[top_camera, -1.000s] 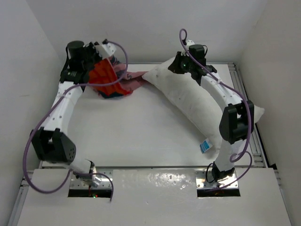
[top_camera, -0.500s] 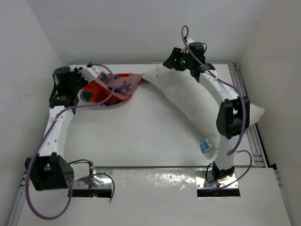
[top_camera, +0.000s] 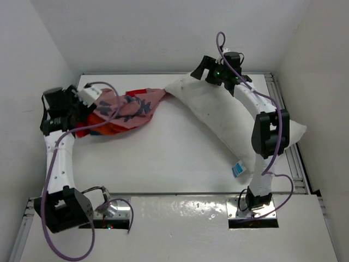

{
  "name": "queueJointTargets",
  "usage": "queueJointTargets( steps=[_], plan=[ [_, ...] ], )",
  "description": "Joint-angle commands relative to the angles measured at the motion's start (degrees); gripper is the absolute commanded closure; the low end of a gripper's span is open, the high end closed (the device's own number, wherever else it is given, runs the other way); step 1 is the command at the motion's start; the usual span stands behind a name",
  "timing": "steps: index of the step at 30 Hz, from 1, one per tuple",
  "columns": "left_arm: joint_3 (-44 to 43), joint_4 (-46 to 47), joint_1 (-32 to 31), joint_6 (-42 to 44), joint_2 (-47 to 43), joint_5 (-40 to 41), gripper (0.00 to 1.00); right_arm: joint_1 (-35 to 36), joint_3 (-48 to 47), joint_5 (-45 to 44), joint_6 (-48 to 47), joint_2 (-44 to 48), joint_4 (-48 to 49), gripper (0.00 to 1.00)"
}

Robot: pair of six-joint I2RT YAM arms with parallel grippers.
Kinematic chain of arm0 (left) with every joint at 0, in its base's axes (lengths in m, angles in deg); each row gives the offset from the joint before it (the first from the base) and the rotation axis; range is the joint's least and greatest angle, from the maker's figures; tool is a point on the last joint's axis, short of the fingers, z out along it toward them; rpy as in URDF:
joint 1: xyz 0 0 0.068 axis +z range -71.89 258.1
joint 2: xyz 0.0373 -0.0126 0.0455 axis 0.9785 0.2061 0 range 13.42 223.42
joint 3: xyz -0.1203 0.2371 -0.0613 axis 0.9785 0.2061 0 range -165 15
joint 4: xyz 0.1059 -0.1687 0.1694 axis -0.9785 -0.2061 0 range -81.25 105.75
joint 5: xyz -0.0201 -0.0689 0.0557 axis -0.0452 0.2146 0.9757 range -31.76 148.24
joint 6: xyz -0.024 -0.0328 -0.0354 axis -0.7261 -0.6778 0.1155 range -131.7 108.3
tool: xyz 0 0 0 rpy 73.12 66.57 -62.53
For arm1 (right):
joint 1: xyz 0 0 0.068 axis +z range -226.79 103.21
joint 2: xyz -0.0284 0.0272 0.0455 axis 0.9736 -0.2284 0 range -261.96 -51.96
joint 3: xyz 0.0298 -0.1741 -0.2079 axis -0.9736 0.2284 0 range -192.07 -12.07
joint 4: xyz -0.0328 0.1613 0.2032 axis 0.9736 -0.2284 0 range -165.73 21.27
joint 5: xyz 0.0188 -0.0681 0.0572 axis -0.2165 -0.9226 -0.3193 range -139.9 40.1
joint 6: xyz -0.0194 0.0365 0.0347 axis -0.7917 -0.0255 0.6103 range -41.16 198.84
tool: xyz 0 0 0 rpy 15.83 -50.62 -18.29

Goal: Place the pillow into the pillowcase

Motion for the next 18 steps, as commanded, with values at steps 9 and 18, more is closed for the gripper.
queueJointTargets(
  steps=[9, 18],
  plan=[
    [-19.1, -8.5, -29.7, 2.0, 23.8, -9.8, 0.30, -2.1, 8.0, -14.6, -11.2, 8.6, -3.8, 0.01],
    [-32.1, -14.6, -31.5, 4.4, 35.4, -21.4, 0.00, -3.5, 13.7, -20.6, -14.1, 14.5, -4.7, 0.01]
  ],
)
